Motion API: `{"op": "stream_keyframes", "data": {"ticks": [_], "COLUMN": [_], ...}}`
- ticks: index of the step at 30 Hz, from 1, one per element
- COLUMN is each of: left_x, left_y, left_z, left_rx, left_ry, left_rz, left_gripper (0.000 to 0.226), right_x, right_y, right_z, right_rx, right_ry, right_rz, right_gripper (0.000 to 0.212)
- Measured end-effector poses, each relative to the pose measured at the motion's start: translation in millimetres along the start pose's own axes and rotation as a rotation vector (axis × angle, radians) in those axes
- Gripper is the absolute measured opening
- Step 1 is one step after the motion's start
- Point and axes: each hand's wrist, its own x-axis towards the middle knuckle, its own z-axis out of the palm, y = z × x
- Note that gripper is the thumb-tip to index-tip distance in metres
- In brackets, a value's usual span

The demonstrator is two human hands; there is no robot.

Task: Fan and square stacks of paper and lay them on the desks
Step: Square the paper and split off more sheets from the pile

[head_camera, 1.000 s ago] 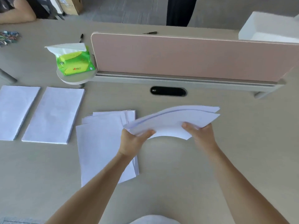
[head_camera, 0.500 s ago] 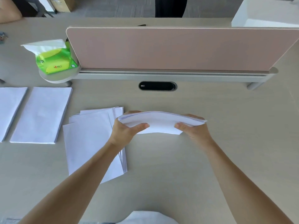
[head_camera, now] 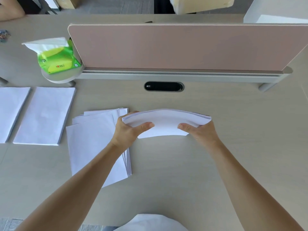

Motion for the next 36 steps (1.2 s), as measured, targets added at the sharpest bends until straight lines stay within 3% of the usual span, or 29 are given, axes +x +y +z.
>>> {"op": "stream_keyframes", "data": {"ticks": [5, 9, 13, 16, 25, 31, 36], "left_x": [-2, -6, -6, -5, -4, -10, -12], "left_y": [6, 13, 20, 19, 24, 33, 25], "left_z": [-2, -1, 8, 9, 15, 14, 23], "left_rx": [-0.042, -0.138, -0.120, -0.115, -0.093, -0.058, 0.125], "left_ry": [0.014, 0.088, 0.147, 0.165, 0.198, 0.158, 0.229], "left_rz": [0.093, 0.209, 0.126, 0.083, 0.078, 0.091, 0.253], "left_gripper": [0.043, 0.058, 0.034, 0.029, 0.032, 0.020, 0.008], "right_x": [4, 6, 9, 12, 11, 7, 4], "right_y": [-6, -11, -16, -17, -22, -15, -11], "right_z": [-2, -4, 2, 4, 8, 9, 19], "right_rx": [0.037, 0.155, 0.158, 0.150, 0.134, 0.022, -0.134], "right_ry": [-0.033, 0.037, 0.158, 0.204, 0.209, 0.058, 0.128], "right_rz": [-0.046, -0.187, -0.176, -0.152, -0.143, -0.308, -0.389], "right_gripper": [0.033, 0.077, 0.055, 0.048, 0.052, 0.067, 0.043]}}
